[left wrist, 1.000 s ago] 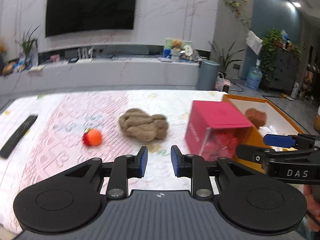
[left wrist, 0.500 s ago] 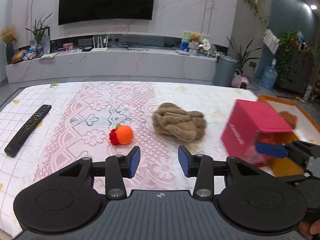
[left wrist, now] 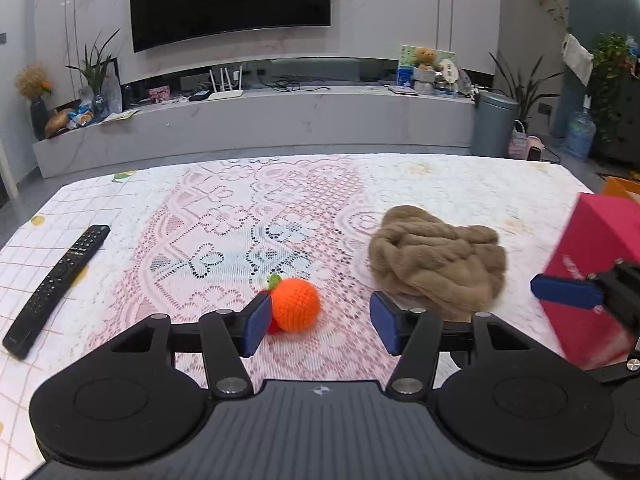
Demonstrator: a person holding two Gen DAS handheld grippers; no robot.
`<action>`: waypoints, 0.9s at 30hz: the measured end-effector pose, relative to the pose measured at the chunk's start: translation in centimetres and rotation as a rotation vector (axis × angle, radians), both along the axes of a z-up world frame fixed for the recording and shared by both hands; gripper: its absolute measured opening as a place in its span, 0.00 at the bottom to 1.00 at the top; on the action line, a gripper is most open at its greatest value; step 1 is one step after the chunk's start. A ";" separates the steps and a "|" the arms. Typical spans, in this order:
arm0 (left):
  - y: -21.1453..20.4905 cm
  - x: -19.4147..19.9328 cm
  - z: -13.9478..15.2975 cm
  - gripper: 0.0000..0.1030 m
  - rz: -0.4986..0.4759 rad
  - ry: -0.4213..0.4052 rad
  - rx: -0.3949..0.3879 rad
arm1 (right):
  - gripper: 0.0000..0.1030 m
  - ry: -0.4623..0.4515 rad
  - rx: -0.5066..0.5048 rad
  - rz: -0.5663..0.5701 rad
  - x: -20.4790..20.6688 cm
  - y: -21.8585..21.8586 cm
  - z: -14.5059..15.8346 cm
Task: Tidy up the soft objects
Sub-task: 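Grasp the orange crocheted ball with the left gripper while the right grasps the brown plush bear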
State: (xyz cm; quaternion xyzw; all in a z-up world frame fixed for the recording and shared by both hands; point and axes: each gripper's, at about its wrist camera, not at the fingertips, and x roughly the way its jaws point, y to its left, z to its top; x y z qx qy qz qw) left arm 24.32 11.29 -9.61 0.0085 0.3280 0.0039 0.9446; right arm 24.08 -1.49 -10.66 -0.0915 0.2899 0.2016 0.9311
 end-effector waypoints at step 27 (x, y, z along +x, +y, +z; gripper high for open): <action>0.1 5.1 -4.5 0.56 0.077 0.049 0.149 | 0.86 -0.067 -0.184 -0.021 7.9 2.4 -4.0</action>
